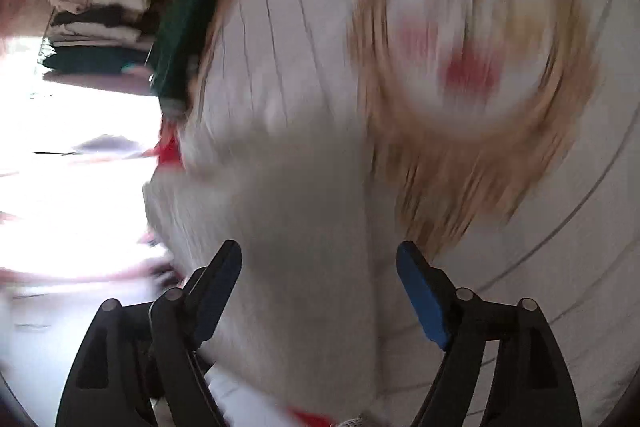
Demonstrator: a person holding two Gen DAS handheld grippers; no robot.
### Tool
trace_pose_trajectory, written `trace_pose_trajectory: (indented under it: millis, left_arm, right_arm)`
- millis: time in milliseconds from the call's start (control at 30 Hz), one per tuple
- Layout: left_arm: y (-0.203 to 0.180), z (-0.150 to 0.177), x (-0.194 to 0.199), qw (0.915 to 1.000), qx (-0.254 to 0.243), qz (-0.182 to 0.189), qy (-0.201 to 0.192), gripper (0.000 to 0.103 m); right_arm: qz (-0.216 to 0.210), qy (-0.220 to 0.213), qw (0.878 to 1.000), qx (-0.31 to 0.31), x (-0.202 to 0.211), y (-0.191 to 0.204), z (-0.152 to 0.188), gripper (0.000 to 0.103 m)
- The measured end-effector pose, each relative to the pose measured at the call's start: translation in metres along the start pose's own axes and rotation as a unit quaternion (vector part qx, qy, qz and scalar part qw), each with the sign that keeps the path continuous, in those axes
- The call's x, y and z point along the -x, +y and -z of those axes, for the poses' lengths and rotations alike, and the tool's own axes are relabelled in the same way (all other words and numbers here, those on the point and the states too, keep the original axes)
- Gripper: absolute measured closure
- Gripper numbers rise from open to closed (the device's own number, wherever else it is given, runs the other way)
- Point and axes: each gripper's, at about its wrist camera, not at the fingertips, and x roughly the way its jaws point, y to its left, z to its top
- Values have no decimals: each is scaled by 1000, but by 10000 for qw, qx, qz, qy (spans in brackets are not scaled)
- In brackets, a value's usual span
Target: Fold large clothes
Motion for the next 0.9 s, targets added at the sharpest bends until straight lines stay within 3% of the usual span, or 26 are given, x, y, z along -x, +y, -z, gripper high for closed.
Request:
trace_pose_trajectory:
  millis: [100, 167, 300, 333, 367, 400, 433, 467, 567, 900]
  left_arm:
    - [1, 2, -14, 9997, 123, 132, 180, 33]
    - [3, -1, -20, 9994, 188, 244, 139, 33]
    - [-1, -14, -26, 9985, 386, 378, -18, 32]
    - [-3, -19, -27, 9982, 441, 401, -89, 32]
    - [-5, -22, -25, 9981, 428, 411, -179, 34]
    - [-9, -25, -23, 9980, 356, 426, -288, 36]
    - [-17, -29, -20, 9979, 227, 424, -424, 45]
    - [-26, -32, -18, 9979, 59, 388, -518, 84]
    - [-55, -37, -10, 9965, -364, 251, -706, 86]
    - [-169, -42, 6, 9882, -1059, 730, -827, 86]
  right_arm:
    - [-1047, 763, 9908, -397, -49, -31, 17, 13]
    - [-1522, 1228, 9795, -481, -84, -36, 19, 9]
    - [-1618, 1790, 9704, -18, -121, -10, 6, 8]
    - [-1571, 1728, 9723, 102, -124, -4, 2, 13]
    - [-1578, 1553, 9750, 177, -123, 0, -1, 27]
    - [-1552, 1398, 9778, 183, -123, 2, -4, 35]
    - [-1566, 1311, 9789, 49, -122, 3, -6, 42]
    - [-1594, 1247, 9793, -2, -121, 6, -7, 45]
    - [-1525, 1016, 9830, 136, -113, 25, -11, 50]
    - [-1918, 331, 9802, 373, -39, 71, -48, 52]
